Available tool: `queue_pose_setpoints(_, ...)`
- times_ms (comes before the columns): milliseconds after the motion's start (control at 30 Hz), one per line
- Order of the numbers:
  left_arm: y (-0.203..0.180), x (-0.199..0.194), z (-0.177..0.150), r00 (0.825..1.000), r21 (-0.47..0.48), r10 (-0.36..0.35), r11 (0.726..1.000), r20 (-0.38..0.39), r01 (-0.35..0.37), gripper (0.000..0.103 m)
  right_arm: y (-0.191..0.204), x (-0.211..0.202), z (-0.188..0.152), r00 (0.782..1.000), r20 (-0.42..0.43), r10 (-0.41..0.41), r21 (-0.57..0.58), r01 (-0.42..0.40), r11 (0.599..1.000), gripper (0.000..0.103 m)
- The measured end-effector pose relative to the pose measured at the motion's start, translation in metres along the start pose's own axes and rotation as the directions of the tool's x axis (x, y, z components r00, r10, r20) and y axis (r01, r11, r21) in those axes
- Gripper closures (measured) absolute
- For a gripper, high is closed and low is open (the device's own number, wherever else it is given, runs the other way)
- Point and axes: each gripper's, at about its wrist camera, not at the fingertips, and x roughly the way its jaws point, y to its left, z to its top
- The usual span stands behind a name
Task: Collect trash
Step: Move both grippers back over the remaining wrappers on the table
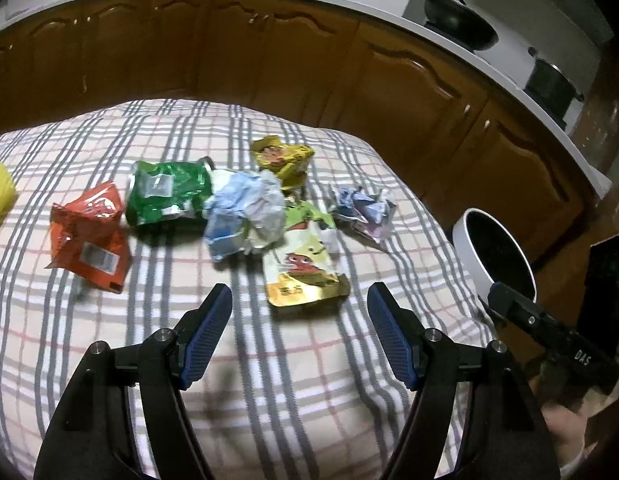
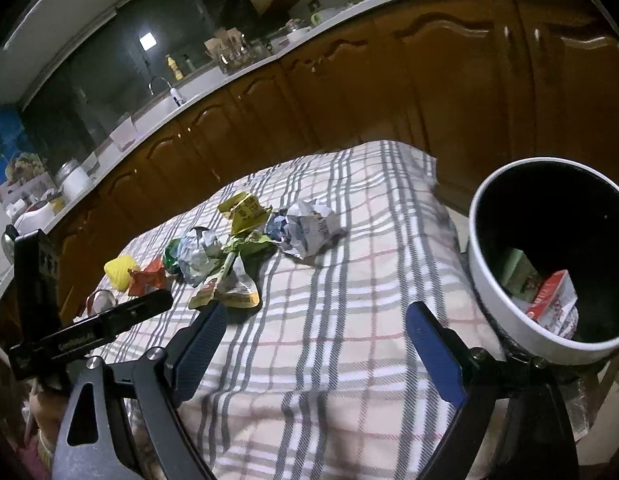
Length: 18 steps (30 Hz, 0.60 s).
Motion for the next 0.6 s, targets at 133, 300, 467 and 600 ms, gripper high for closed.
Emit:
queue_pose_setpoints(133, 0.011, 0.002, 0.004, 1.000, -0.020, 0.012, 1.000, -0.001, -0.012, 0.032, 0.003, 0.011, 0.004, 1.000, -0.018, 0.003, 0.004, -0.003, 1.000, 0.011)
queue_pose_setpoints(300, 0.019, 0.009, 0.015, 1.000, -0.031, 0.019, 0.999, -0.004, -0.019, 0.032, 0.007, 0.029, 0.015, 0.999, -0.038, 0.006, -0.008, -0.006, 1.000, 0.011)
queue_pose_setpoints(467, 0.020, 0.019, 0.035, 1.000, -0.016, 0.021, 1.000, 0.000, -0.021, 0.032, 0.009, 0.050, 0.033, 0.998, -0.053, 0.014, -0.013, -0.015, 1.000, 0.012)
queue_pose_setpoints(600, 0.021, 0.032, 0.050, 0.999, -0.001, 0.042, 0.999, 0.006, -0.042, 0.032, 0.009, 0.074, 0.049, 0.998, -0.065, 0.013, -0.015, -0.014, 1.000, 0.015)
